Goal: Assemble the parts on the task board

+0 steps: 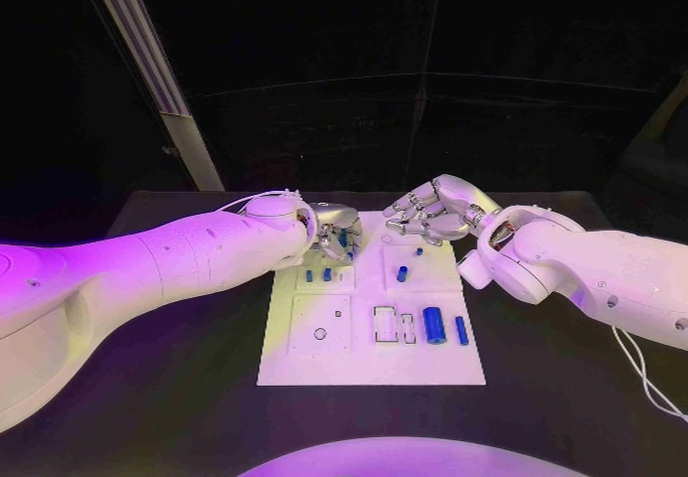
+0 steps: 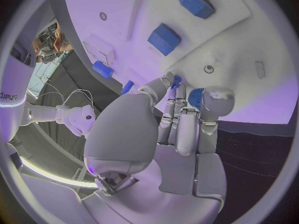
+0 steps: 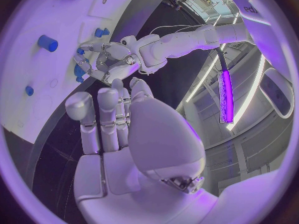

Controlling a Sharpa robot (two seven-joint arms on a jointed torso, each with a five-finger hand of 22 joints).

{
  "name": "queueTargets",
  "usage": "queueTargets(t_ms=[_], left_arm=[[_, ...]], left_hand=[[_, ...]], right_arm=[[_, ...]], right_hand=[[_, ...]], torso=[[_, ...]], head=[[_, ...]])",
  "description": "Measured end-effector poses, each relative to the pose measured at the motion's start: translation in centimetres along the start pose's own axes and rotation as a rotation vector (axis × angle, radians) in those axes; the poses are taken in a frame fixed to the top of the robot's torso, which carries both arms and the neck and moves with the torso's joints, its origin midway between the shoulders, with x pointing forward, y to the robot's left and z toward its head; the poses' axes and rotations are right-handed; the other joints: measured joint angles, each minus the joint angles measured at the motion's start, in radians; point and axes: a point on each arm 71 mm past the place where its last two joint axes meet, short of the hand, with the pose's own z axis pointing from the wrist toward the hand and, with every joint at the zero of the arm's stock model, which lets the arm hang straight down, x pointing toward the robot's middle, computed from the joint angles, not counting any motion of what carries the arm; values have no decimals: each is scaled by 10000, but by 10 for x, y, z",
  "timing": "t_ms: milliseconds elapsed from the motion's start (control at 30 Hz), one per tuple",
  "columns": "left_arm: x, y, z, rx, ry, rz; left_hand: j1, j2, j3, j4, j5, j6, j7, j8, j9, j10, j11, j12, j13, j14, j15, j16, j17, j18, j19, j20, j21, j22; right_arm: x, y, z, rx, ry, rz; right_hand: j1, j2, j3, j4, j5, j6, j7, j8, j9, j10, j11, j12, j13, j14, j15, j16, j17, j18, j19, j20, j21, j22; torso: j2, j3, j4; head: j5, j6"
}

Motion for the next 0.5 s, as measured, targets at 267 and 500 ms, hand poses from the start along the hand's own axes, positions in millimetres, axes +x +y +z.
queueTargets(t_ms=[267, 500], left_arm=[[0, 0, 1, -72, 33, -16], [0, 1, 1, -125, 61, -33]], left_hand=[[15, 92, 169, -26, 0, 95, -18, -69, -29, 106, -4, -41, -37, 0, 0, 13, 24, 1, 32, -32, 153, 154], [159, 236, 525, -192, 0, 178, -1, -219, -64, 251, 0, -157, -121, 0, 0, 49, 50, 1, 101, -29, 415, 476]], right_arm=[[0, 0, 0, -2, 3, 1], [0, 0, 0, -1, 1, 0]], right_hand=[[0, 0, 0, 0, 0, 0, 0, 0, 0, 0, 0, 0, 1, 0, 0, 0, 0, -1, 0, 0, 0, 0], [0, 0, -1, 0, 0, 0, 0, 0, 0, 0, 0, 0, 1, 0, 0, 0, 0, 0, 1, 1, 0, 0]], torso=[[-2, -2, 0], [-6, -3, 0]], head=[[-1, -5], [-2, 2]])
